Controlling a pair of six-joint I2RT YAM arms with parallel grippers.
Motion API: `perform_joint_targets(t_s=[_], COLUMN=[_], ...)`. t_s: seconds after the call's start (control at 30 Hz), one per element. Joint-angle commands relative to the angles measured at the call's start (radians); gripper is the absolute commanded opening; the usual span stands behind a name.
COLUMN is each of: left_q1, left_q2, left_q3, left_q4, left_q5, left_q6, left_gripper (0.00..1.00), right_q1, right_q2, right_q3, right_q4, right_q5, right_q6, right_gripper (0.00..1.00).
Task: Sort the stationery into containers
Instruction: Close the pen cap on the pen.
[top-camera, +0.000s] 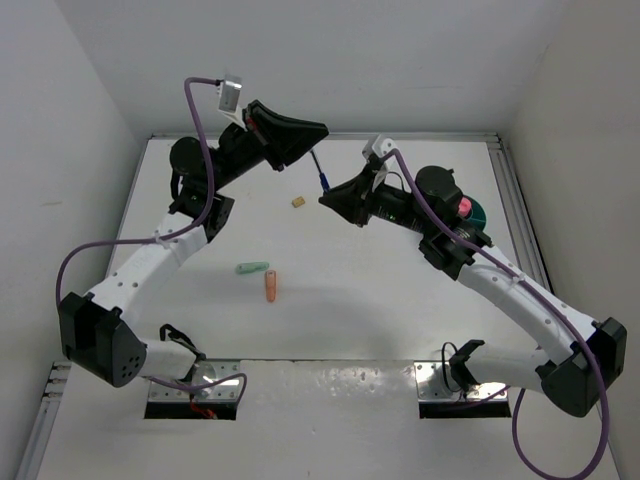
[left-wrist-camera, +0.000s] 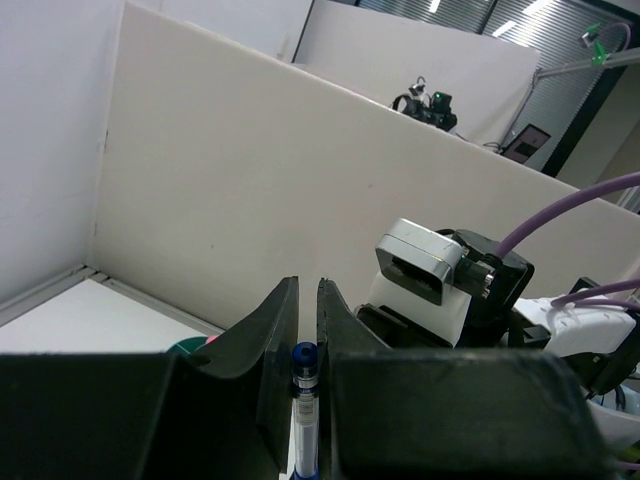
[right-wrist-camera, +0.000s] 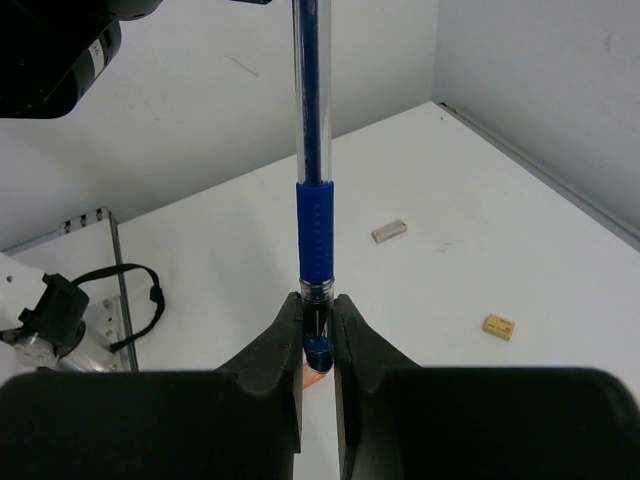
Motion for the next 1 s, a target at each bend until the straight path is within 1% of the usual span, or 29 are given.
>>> perform_joint_targets(t_s=[0.0, 0.37, 0.63, 0.67, 0.73, 0.87, 0.97], left_q1=[-0.065, -0.057, -0.005, -0.004, -0.001, 0.002, 0.006], left_q2=[0.029, 0.043, 0.081, 0.084, 0.084, 0.089, 0.094], left_q3=[-0.071, -0.059, 0.078, 0.084, 0.100, 0.123, 0.141], left_q4=[-0.220, -0.231, -0.249, -0.245, -0.239, -0.229, -0.225], left_q5=[0.187, 0.184, 0.199, 0.200, 0.204, 0.202, 0.204], left_q6=[0.003, 0.020, 0.037, 0.034, 0.032, 0.028, 0.019], left_gripper=[0.00, 0.00, 0.00, 0.00, 0.00, 0.00, 0.00], right_q1=[0.002, 0.002, 0.004, 0.002, 0.001, -0.004, -0.004], right_q2=[-0.046, -0.050, -0.073, -0.074, -0.079, -0.082, -0.085], right_q3=[0.092, 0.086, 0.033, 0.029, 0.024, 0.018, 0.012], right_q4=[0.392, 0.379, 0.307, 0.301, 0.295, 0.295, 0.292], right_q5=[0.039, 0.028, 0.050, 0.053, 0.059, 0.061, 0.048], right_q6=[-0.017, -0.017, -0.012, -0.009, -0.009, -0.009, -0.011], right_gripper=[0.00, 0.00, 0.00, 0.06, 0.11, 0.00, 0.00])
